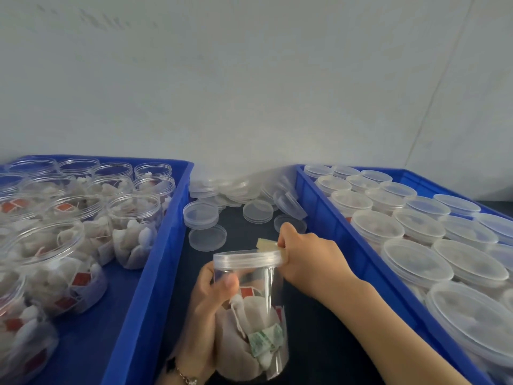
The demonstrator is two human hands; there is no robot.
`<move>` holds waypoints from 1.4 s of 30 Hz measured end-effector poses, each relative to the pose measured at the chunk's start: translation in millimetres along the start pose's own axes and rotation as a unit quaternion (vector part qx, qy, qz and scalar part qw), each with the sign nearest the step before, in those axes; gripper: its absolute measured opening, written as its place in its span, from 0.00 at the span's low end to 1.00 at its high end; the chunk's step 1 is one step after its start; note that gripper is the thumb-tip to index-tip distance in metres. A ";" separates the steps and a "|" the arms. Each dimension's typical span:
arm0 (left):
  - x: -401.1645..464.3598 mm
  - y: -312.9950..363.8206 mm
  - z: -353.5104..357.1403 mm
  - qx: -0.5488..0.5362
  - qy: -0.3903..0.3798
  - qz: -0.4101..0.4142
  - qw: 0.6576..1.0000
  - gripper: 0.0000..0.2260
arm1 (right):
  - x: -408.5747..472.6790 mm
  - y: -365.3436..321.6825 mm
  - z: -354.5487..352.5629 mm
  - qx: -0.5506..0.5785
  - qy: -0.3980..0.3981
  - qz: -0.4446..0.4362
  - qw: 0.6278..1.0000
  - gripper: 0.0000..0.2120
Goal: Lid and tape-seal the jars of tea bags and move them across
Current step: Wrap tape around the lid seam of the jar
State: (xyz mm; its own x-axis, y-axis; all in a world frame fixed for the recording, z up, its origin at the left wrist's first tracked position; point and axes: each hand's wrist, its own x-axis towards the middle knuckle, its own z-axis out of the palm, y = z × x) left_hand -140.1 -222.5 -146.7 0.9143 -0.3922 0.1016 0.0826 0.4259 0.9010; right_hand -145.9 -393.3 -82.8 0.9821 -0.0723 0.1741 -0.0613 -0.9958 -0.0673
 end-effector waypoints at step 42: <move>3.3 -8.8 12.3 0.199 0.205 0.059 0.956 0.26 | -29.9 22.0 -20.2 -0.030 0.116 0.021 0.993 0.16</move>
State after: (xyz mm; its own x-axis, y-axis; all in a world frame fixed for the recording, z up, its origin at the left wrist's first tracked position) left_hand -142.6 -237.6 -149.1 0.9932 0.0265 0.1131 -0.1147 0.0709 0.9909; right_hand -180.3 -414.1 -69.6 0.9114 -0.1184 0.3940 -0.1195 -0.9926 -0.0219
